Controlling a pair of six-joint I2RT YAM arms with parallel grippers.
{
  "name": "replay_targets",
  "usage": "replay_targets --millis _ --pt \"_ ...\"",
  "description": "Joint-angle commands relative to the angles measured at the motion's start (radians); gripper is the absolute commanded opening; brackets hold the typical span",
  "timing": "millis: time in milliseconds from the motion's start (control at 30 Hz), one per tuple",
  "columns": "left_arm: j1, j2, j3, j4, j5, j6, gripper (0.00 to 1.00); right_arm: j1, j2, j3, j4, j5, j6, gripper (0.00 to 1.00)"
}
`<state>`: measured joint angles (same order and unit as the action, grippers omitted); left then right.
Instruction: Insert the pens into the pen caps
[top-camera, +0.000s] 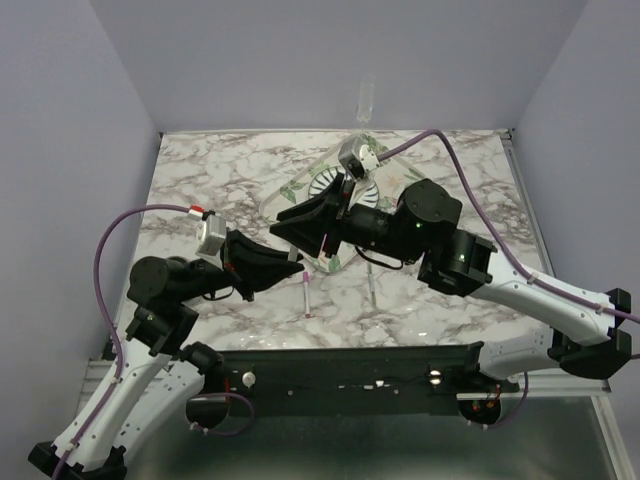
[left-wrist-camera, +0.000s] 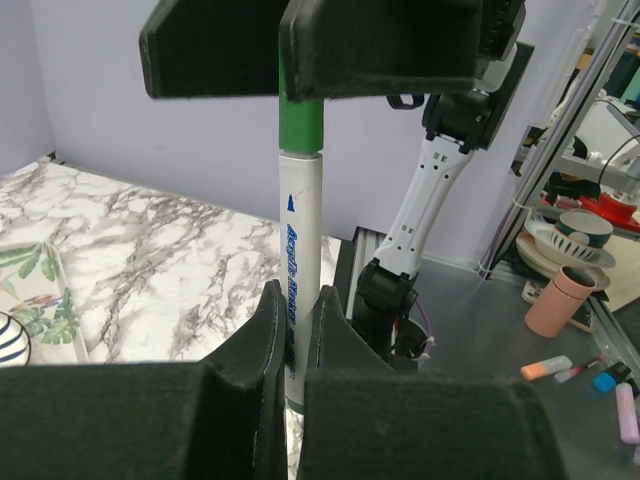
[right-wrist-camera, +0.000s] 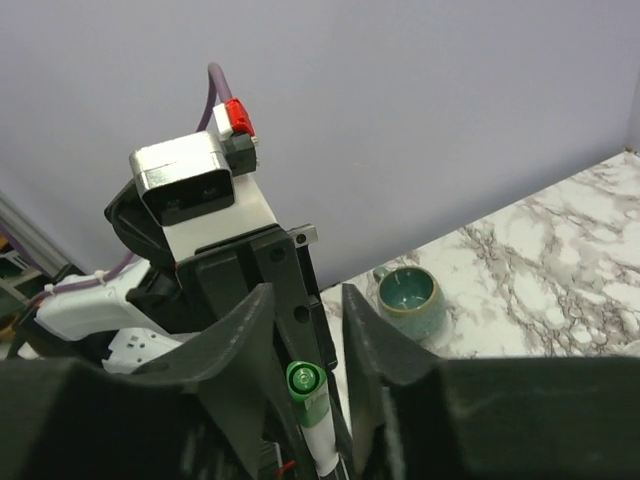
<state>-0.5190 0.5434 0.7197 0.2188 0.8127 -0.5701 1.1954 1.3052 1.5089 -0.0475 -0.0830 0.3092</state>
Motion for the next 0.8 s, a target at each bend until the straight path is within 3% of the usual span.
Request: replay_targets --millis 0,67,100,200,433,767 --pt "0.004 -0.005 0.000 0.020 0.002 -0.019 0.00 0.000 -0.029 -0.058 0.069 -0.011 0.016 0.36" --pt "0.004 0.000 -0.002 0.042 0.000 -0.030 0.00 0.000 -0.030 -0.072 0.069 -0.014 0.013 0.29" --pt "0.004 0.001 -0.002 0.048 0.000 -0.042 0.00 0.000 -0.032 -0.078 0.066 -0.014 0.004 0.16" --pt "0.004 0.020 0.006 0.079 -0.007 -0.065 0.00 -0.002 -0.044 -0.117 0.061 -0.024 -0.016 0.01" --pt "0.004 0.087 0.056 0.077 -0.029 -0.070 0.00 0.000 -0.055 -0.127 -0.055 -0.060 -0.038 0.01" --pt "0.004 0.161 0.139 0.060 -0.090 -0.056 0.00 0.000 -0.057 -0.269 -0.028 -0.024 -0.041 0.01"
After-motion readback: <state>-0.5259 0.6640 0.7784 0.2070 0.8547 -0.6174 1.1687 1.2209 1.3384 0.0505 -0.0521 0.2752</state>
